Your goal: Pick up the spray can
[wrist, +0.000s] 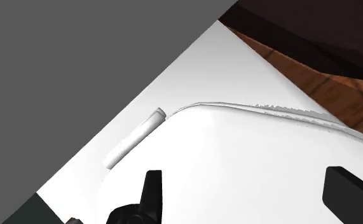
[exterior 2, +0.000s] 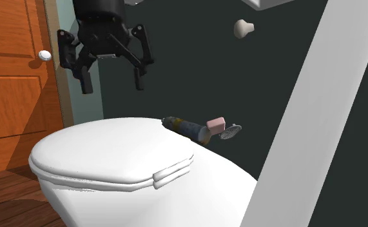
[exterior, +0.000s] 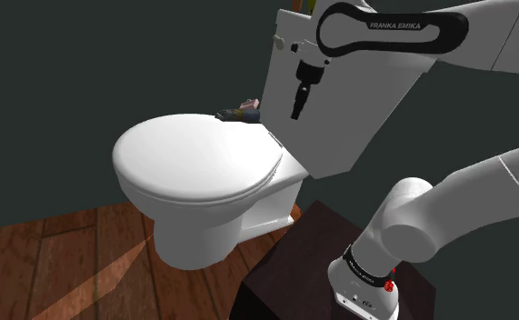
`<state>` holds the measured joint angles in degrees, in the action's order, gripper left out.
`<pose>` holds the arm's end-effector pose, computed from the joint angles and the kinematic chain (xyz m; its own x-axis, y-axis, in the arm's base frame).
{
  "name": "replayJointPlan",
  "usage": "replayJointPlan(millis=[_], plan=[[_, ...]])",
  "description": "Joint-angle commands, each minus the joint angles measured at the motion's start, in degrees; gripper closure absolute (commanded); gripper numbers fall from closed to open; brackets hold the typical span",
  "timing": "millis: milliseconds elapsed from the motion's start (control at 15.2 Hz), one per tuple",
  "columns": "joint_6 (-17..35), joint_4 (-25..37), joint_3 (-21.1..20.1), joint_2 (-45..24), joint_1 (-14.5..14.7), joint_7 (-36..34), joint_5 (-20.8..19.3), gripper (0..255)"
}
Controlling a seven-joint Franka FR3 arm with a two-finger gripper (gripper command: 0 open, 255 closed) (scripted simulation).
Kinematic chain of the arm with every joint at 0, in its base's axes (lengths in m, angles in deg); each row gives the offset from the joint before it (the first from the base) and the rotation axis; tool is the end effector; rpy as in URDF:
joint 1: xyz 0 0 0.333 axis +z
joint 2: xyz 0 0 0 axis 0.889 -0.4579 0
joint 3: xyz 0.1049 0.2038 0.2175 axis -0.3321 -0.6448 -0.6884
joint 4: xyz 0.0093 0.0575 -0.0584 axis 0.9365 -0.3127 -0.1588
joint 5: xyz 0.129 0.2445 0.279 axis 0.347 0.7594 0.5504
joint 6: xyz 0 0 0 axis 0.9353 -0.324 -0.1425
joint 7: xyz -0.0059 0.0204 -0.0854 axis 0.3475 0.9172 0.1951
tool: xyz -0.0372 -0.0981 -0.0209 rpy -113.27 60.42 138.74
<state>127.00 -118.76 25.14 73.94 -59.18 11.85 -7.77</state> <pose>0.4080 -0.0885 0.5470 0.9030 0.4295 0.0093 0.4280 -0.9013 0.0664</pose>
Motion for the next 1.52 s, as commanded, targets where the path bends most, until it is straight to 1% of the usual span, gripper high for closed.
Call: replayJointPlan(millis=[0,264,594,858,1188,1254,1452], plan=[[2.7,2.0,1.7,-4.1,0.8,4.6,0.0,0],[7.4,6.7,4.4,-12.3,2.4,13.2,1.2,0],[11.8,14.0,6.5,-23.2,3.8,24.1,4.7,0],[14.0,21.2,6.7,-32.0,3.9,32.7,8.3,0],[14.9,31.6,5.3,-42.8,2.8,42.3,12.4,0],[14.9,32.8,5.0,-43.9,2.6,43.1,12.8,0],[17.0,31.2,4.9,-44.5,2.5,43.2,13.0,0]])
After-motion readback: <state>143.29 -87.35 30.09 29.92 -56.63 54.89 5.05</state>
